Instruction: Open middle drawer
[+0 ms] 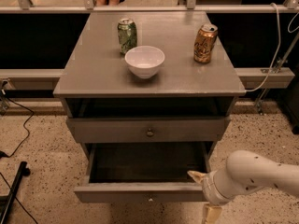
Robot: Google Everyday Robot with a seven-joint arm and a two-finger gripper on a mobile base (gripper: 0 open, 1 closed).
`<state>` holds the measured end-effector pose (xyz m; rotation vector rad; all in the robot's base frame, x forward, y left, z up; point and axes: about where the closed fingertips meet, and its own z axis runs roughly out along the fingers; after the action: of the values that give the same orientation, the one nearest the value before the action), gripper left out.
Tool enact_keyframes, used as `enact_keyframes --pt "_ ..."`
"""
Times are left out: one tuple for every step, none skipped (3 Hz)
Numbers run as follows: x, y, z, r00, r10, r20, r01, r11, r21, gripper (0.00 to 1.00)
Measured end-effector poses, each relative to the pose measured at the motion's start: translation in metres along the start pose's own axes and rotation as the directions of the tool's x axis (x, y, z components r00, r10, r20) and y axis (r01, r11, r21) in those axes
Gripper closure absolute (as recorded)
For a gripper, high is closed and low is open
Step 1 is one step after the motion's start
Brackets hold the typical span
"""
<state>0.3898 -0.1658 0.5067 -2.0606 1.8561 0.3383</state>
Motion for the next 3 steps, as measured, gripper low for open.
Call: enact_keyframes --pt "0.007 -0.023 0.005 1.0 -0.007 0.004 0.007 0.9994 0.035 0.0" --pt "0.009 -0.052 0.012 0.999 -0.038 0.022 0.037 0.9971 0.067 0.18" --pt "0.009 -0.082 0.019 0.997 -0.068 0.044 0.064 0.9937 0.092 0.4"
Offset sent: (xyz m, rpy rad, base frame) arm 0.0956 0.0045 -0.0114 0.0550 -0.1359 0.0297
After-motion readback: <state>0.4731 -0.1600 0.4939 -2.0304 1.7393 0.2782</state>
